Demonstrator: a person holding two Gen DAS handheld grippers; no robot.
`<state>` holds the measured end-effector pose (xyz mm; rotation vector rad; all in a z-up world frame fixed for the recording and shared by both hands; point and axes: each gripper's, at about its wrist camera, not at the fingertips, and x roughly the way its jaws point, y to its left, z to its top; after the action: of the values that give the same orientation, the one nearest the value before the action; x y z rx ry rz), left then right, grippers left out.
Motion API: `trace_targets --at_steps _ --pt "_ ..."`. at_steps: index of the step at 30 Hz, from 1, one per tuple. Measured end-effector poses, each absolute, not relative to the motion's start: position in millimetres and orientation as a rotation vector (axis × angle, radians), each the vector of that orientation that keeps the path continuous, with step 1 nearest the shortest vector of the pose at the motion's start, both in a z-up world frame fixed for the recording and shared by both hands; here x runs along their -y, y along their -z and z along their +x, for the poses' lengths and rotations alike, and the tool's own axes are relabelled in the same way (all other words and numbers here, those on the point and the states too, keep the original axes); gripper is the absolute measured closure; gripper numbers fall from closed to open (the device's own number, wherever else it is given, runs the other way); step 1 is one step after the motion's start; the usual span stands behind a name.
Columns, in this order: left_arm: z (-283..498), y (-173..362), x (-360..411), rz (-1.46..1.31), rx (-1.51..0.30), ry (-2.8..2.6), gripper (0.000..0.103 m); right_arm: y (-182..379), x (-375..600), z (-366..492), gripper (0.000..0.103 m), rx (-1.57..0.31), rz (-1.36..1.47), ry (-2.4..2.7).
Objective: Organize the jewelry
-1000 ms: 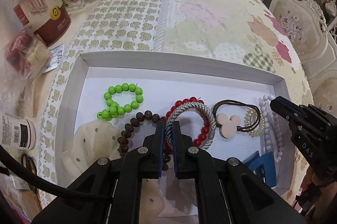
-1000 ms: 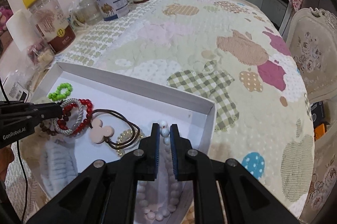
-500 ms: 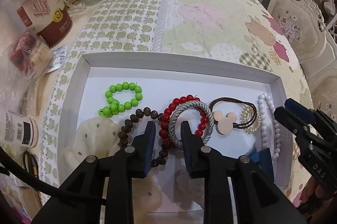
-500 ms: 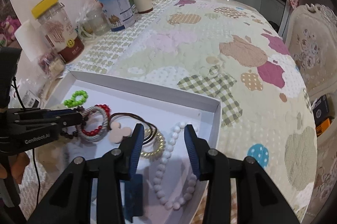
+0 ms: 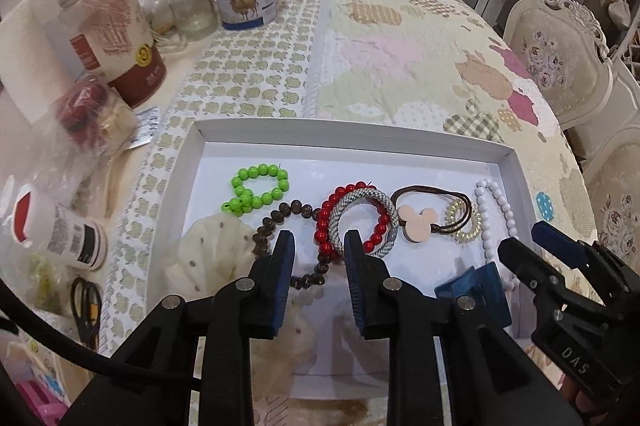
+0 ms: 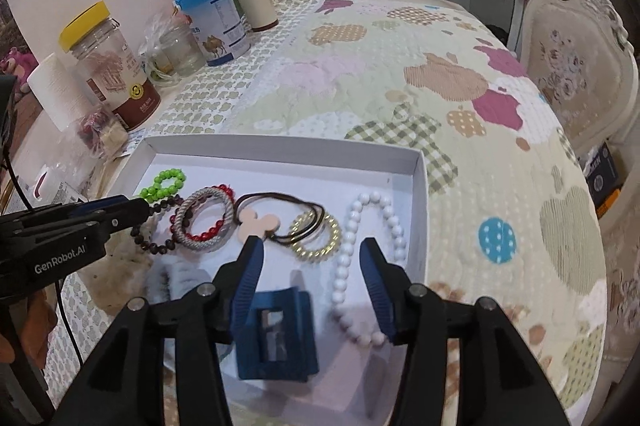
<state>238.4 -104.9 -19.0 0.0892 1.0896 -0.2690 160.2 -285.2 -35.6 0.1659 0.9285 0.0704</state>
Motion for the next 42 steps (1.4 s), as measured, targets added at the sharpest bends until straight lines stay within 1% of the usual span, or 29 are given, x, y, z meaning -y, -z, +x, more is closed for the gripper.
trace_targets --at_steps 3,10,42 --pt "230 14 103 0.087 -1.074 0.269 0.079 33 281 152 0.047 -0.920 0.182 -0.058" --pt "212 2 98 0.083 -1.046 0.263 0.079 26 275 136 0.046 -0.912 0.221 -0.043" --pt "139 -31 74 0.076 -0.962 0.164 0.079 -6 254 76 0.041 -0.850 0.192 -0.019"
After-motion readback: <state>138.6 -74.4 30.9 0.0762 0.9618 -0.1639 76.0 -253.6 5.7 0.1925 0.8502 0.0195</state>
